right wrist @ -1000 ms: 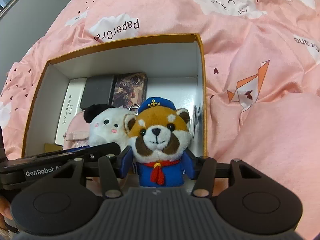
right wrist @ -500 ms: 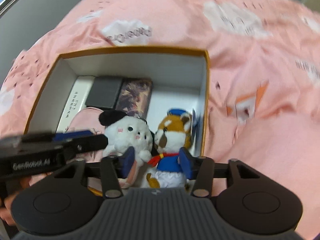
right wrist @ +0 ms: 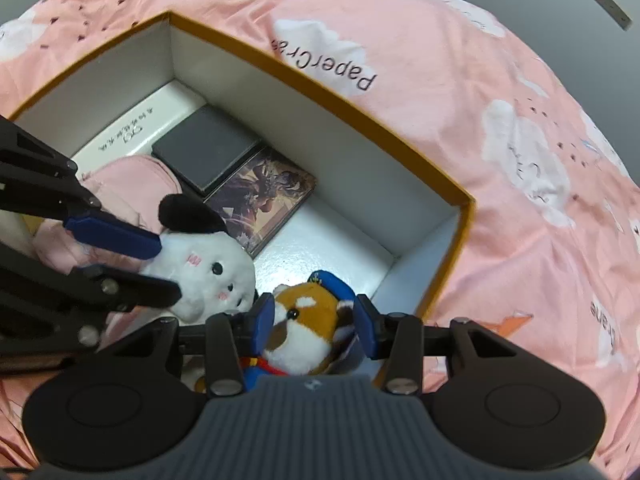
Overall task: Organize objects
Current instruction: 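Lower the dog plush and red panda plush into the box and open both tools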
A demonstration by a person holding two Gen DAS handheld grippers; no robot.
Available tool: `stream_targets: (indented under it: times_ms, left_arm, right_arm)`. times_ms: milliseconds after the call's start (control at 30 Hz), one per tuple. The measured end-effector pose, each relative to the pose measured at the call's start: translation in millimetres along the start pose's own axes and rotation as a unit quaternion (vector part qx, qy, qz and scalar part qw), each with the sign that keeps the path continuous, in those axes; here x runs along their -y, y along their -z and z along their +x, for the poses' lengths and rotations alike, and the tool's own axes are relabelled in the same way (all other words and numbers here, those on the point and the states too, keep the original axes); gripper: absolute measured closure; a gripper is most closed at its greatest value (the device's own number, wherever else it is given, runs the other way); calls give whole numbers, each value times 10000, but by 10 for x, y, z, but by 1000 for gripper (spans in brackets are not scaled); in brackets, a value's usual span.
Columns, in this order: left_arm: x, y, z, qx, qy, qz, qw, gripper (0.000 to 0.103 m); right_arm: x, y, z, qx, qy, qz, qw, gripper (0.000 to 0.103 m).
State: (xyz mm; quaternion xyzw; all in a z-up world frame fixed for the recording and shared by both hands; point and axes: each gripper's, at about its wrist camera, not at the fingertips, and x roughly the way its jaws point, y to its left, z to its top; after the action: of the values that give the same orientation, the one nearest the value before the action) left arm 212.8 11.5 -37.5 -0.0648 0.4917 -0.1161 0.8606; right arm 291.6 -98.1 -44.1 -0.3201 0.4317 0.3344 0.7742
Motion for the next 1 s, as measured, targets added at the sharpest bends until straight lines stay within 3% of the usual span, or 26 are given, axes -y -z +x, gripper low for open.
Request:
stream_targets:
  times_ms: [600,700,800,1000]
  left_arm:
    - [-45,-16,60,-162,10,-60,9999,71]
    - [-51,-1,21,-16,10,-77,10000,71]
    - [-39,72,-139,386,62,-7,9992,71]
    - [178,372,-577,828,721,714,9914,71]
  right_arm:
    - [-115,-20,158,-654,-328,-211,9971,60]
    - [-149,18,128,-448,-215,-239,9985,60]
    - [-157,99,-117,30,-85,-2,10000,62]
    - [-218,530,-812,896,-154,730,9932,62]
